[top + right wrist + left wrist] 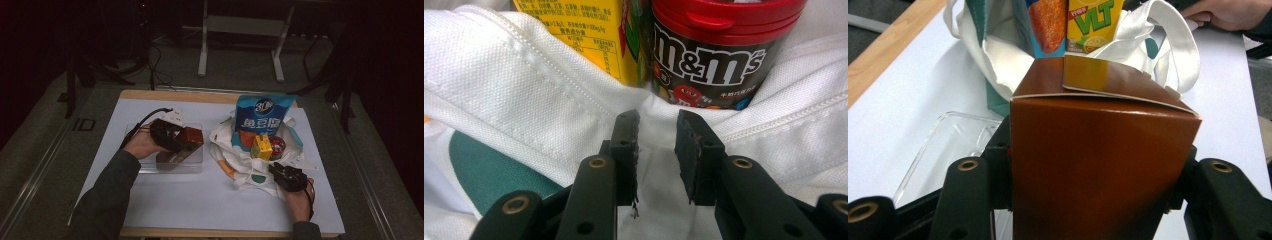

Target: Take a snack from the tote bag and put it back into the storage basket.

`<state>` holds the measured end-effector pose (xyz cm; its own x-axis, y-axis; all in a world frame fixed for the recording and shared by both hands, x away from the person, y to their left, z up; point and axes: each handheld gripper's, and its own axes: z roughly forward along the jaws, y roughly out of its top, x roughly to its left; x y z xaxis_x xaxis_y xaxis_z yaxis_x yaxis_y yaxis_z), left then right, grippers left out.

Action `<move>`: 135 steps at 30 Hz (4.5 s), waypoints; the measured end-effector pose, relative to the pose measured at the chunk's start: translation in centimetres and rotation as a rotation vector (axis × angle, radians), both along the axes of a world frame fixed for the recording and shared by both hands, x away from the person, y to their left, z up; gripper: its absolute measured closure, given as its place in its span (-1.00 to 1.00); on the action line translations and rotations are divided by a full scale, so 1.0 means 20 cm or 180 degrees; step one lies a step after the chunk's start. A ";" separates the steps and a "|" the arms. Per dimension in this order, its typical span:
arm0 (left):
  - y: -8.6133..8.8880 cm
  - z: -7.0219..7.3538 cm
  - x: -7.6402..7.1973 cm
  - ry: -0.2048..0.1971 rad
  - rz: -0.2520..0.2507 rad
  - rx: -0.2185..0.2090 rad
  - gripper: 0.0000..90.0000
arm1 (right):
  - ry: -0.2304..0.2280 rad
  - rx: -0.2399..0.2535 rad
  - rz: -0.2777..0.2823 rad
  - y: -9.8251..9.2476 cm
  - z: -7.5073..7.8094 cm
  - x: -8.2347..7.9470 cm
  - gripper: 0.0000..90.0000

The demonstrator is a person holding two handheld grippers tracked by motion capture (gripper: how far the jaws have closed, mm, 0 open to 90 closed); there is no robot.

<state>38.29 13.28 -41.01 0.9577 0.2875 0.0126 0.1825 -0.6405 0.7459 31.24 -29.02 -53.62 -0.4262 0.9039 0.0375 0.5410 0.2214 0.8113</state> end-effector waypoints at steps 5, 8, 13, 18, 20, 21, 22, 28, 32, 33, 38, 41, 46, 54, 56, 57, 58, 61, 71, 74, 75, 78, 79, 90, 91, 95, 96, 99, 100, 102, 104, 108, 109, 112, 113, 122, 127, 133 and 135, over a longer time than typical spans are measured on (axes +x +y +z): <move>0.05 0.00 0.00 0.0004 0.0033 0.0012 -0.02 | 0.0000 0.0000 0.0000 0.00 0.00 0.00 0.57; 0.08 0.01 0.00 0.0002 0.0062 0.0092 -0.02 | -0.0001 -0.0001 0.0001 0.00 0.00 0.00 0.57; 0.08 0.01 -0.01 0.0007 0.0009 0.0413 -0.02 | 0.0000 -0.0002 0.0000 0.00 0.00 0.00 0.57; 0.08 0.01 -0.01 0.0028 -0.0005 0.0426 -0.03 | 0.0000 -0.0004 -0.0001 0.00 0.00 0.00 0.57; 0.08 0.01 -0.01 0.0025 -0.0016 0.0443 -0.03 | -0.0001 -0.0001 0.0000 0.00 0.00 0.00 0.57; 0.06 0.02 -0.01 0.0030 -0.0048 0.0512 -0.03 | -0.0001 -0.0005 -0.0001 0.00 0.00 0.00 0.57; 0.05 0.02 -0.01 0.0031 -0.0058 0.0563 -0.03 | 0.0000 -0.0001 -0.0001 0.00 0.00 0.00 0.57; 0.00 -0.02 0.00 0.0133 -0.0133 0.0634 -0.06 | -0.0004 -0.0005 0.0004 0.00 0.00 0.00 0.57; -0.04 -0.07 0.01 0.0243 -0.0120 0.0668 -0.14 | -0.0001 0.0000 0.0000 0.00 0.00 0.00 0.57; -0.05 -0.08 0.01 0.0262 -0.0122 0.0693 -0.15 | 0.0001 0.0002 0.0001 0.00 0.00 0.00 0.57; -0.08 -0.12 0.01 0.0331 -0.0118 0.0726 -0.18 | 0.0004 0.0007 0.0002 0.00 0.00 0.00 0.57; -0.10 -0.13 0.00 0.0345 -0.0097 0.0719 -0.20 | -0.0002 0.0002 0.0004 0.00 0.00 0.00 0.57; -0.11 -0.14 0.00 0.0383 -0.0065 0.0660 -0.24 | -0.0001 0.0003 0.0003 0.00 0.00 0.00 0.57; -0.15 -0.16 0.00 0.0436 -0.0039 0.0667 -0.29 | 0.0004 0.0008 0.0002 0.00 0.00 0.00 0.57; -0.16 -0.17 0.00 0.0410 -0.0033 0.0653 -0.31 | 0.0003 0.0009 0.0003 0.00 0.00 0.00 0.57; -0.16 -0.17 0.00 0.0404 -0.0031 0.0647 -0.31 | -0.0001 0.0008 0.0005 0.00 0.00 0.00 0.56; -0.17 -0.17 -0.01 0.0393 -0.0026 0.0647 -0.33 | 0.0001 0.0011 0.0007 0.00 0.00 0.00 0.56; -0.17 -0.17 -0.01 0.0367 -0.0028 0.0659 -0.35 | 0.0001 0.0013 0.0009 0.00 0.00 0.00 0.56; -0.17 -0.16 -0.01 0.0387 -0.0018 0.0537 -0.39 | 0.0002 0.0016 0.0009 0.00 0.00 0.00 0.56; -0.17 -0.15 -0.02 0.0339 -0.0011 0.0526 -0.40 | 0.0001 0.0018 0.0011 0.00 0.00 0.00 0.56; -0.17 -0.14 -0.02 0.0330 -0.0006 0.0500 -0.40 | -0.0001 0.0018 0.0011 0.00 0.00 0.00 0.56; -0.17 -0.13 -0.03 0.0282 0.0009 0.0439 -0.40 | 0.0001 0.0020 0.0012 -0.01 0.00 0.00 0.56; -0.17 -0.13 -0.04 0.0251 0.0019 0.0425 -0.40 | 0.0001 0.0022 0.0012 -0.01 0.00 0.00 0.55; -0.13 -0.09 -0.06 0.0074 0.0187 0.0129 -0.36 | 0.0000 0.0041 0.0024 -0.01 0.00 0.00 0.53; -0.13 -0.08 -0.07 0.0072 0.0209 0.0089 -0.36 | 0.0001 0.0040 0.0023 -0.01 0.00 0.00 0.53; -0.13 -0.06 -0.07 0.0055 0.0252 -0.0003 -0.36 | 0.0002 0.0039 0.0023 -0.01 0.00 0.00 0.53; -0.13 -0.06 -0.07 0.0036 0.0271 -0.0015 -0.36 | 0.0005 0.0043 0.0023 -0.01 0.00 0.00 0.53; -0.12 -0.05 -0.07 0.0020 0.0305 -0.0073 -0.36 | 0.0002 0.0036 0.0022 -0.01 0.00 0.00 0.53; -0.12 -0.05 -0.07 0.0031 0.0309 -0.0100 -0.36 | -0.0001 0.0036 0.0023 -0.01 0.00 0.00 0.53; -0.12 -0.05 -0.07 0.0038 0.0316 -0.0134 -0.36 | 0.0001 0.0028 0.0023 -0.01 0.00 0.00 0.53; -0.13 -0.05 -0.07 0.0038 0.0329 -0.0177 -0.36 | -0.0003 0.0012 0.0022 0.00 0.00 0.00 0.53; -0.13 -0.04 -0.08 -0.0001 0.0359 -0.0234 -0.32 | -0.0002 0.0009 0.0024 0.00 0.00 0.00 0.52; -0.14 -0.03 -0.08 -0.0023 0.0366 -0.0269 -0.31 | 0.0001 0.0013 0.0024 0.00 0.00 0.00 0.52; -0.15 -0.02 -0.09 -0.0022 0.0360 -0.0353 -0.30 | -0.0003 0.0005 0.0025 0.00 0.00 0.00 0.48; -0.15 -0.02 -0.09 -0.0030 0.0355 -0.0377 -0.30 | -0.0001 0.0008 0.0026 0.00 0.00 -0.01 0.46; -0.19 0.00 -0.09 -0.0092 0.0387 -0.0490 -0.26 | 0.0025 0.0021 0.0032 -0.01 0.02 -0.01 0.35; -0.23 0.00 -0.10 -0.0058 0.0297 -0.0458 -0.19 | 0.0006 0.0019 0.0066 -0.02 0.01 -0.02 0.33; -0.28 0.01 -0.08 -0.0006 0.0308 -0.0471 -0.15 | -0.0040 0.0019 0.0060 -0.01 0.00 -0.03 0.33; -0.28 0.01 -0.08 -0.0006 0.0308 -0.0471 -0.15 | -0.0042 0.0015 0.0060 -0.01 0.00 -0.03 0.33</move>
<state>36.61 7.67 -40.71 0.9255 0.3771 -0.0348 0.2363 -0.5032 0.8313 30.68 -29.29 -53.58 -0.4435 0.8956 0.0360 0.5260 0.2275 0.8195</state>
